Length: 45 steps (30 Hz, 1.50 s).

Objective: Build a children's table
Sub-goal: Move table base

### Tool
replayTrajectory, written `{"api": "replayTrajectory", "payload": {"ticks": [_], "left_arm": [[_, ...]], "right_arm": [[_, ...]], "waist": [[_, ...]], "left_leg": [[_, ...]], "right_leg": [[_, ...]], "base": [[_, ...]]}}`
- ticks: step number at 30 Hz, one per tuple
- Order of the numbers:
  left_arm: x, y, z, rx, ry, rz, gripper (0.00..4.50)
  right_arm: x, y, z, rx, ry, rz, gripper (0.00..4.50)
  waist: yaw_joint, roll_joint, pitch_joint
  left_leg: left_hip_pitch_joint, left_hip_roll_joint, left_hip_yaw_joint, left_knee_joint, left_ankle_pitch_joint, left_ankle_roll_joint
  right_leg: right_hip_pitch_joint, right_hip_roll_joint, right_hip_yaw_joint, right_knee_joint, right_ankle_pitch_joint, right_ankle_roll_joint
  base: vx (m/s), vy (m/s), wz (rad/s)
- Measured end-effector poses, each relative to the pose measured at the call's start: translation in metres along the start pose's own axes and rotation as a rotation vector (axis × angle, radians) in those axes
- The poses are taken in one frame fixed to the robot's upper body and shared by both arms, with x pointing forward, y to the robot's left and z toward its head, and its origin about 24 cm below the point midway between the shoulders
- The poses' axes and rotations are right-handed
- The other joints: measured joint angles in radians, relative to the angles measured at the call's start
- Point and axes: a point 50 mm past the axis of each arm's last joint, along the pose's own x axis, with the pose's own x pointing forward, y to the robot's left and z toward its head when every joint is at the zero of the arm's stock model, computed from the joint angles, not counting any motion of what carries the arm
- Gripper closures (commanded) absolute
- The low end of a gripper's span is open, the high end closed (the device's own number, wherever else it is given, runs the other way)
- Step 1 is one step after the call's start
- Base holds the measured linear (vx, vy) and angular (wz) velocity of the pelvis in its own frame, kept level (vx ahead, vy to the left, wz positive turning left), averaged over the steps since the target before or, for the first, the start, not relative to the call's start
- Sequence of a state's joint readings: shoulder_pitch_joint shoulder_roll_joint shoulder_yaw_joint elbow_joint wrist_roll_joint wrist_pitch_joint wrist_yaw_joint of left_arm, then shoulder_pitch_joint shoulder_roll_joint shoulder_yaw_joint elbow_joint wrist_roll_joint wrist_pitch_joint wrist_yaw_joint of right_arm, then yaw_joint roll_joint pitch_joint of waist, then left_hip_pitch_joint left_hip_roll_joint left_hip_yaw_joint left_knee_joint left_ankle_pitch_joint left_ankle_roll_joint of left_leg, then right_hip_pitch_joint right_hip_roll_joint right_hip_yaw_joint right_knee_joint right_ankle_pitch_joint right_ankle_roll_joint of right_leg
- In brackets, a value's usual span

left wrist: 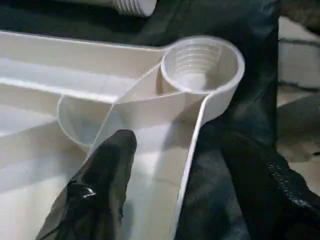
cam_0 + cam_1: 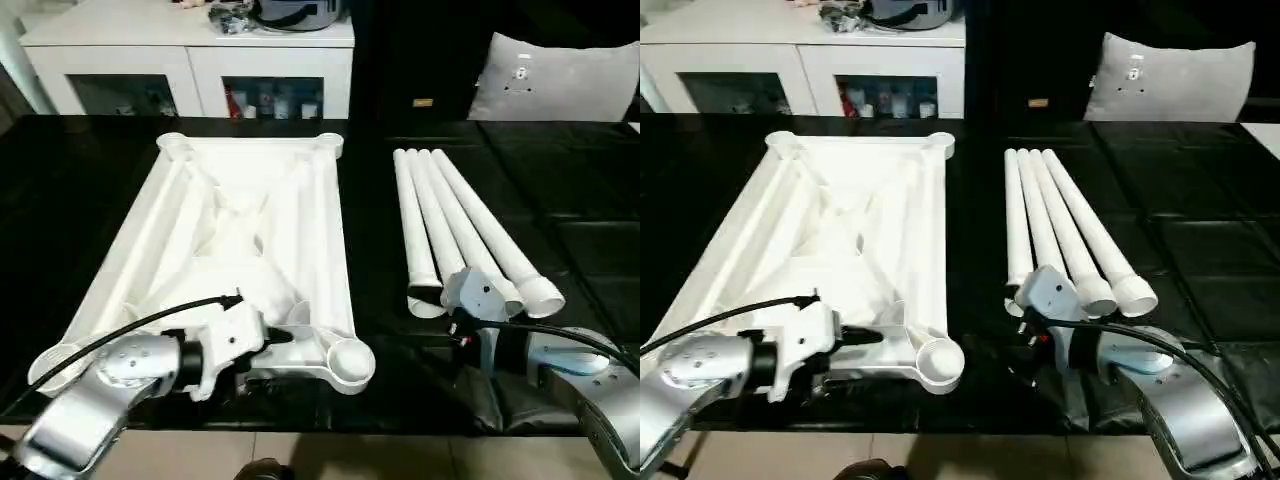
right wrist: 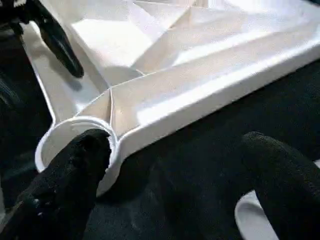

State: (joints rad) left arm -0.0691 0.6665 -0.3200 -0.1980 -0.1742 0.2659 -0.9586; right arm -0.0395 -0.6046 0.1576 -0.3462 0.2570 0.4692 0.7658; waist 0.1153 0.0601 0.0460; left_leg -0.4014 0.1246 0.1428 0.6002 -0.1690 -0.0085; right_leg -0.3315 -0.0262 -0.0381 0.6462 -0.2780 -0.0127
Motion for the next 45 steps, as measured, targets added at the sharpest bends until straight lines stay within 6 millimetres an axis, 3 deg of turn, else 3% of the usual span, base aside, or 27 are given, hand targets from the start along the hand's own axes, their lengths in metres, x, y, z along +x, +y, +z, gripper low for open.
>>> {"api": "replayTrajectory", "payload": {"ticks": [9,19,24,30,36,45], "left_arm": [[0.0,0.004,-0.014,0.007,0.037,-0.036,2.38],[0.001,0.009,-0.019,0.023,0.026,-0.036,3.24],[0.004,0.013,-0.019,0.047,0.02,-0.036,3.45],[0.008,0.017,-0.017,0.074,0.022,-0.044,4.08],[0.016,0.025,-0.014,0.093,0.014,-0.044,4.44],[0.031,0.042,-0.008,0.085,0.001,0.041,4.48]], "right_arm": [[0.002,0.004,0.011,-0.061,-0.126,0.03,0.0],[-0.004,0.009,0.002,-0.01,-0.099,0.099,0.0],[-0.005,0.009,0.0,0.005,-0.086,0.108,0.0],[-0.009,0.011,-0.002,0.009,-0.068,0.157,0.0],[-0.01,0.012,-0.004,0.019,-0.06,0.16,0.0],[0.003,0.005,0.002,0.103,-0.073,0.056,0.0]], "waist": [[0.001,0.007,-0.003],[0.001,0.011,-0.005],[0.001,0.013,-0.007],[0.001,0.014,-0.007],[-0.007,0.014,-0.007],[0.0,0.012,-0.007]], "left_leg": [[0.0,0.001,0.0,0.0,0.0,0.0],[0.0,0.001,0.001,0.0,0.0,0.0],[0.001,0.002,0.001,0.0,0.0,0.0],[0.001,0.002,0.002,0.0,0.0,0.0],[0.001,0.002,0.002,-0.001,0.0,0.0],[0.001,0.005,0.007,-0.001,0.0,0.0]], "right_leg": [[0.0,0.0,-0.001,0.0,0.0,0.0],[0.0,0.0,-0.001,0.0,0.0,0.0],[0.0,0.0,-0.001,0.0,0.0,0.0],[0.0,0.0,-0.001,0.0,0.0,0.0],[0.0,0.0,0.0,0.0,0.0,0.0],[-0.001,0.0,-0.001,0.0,0.0,-0.001]], "base": [[0.0,0.0,0.0],[0.0,0.0,0.0],[0.0,0.0,0.0],[0.0,0.0,0.0],[0.0,0.0,0.0],[0.0,0.0,0.0]]}}
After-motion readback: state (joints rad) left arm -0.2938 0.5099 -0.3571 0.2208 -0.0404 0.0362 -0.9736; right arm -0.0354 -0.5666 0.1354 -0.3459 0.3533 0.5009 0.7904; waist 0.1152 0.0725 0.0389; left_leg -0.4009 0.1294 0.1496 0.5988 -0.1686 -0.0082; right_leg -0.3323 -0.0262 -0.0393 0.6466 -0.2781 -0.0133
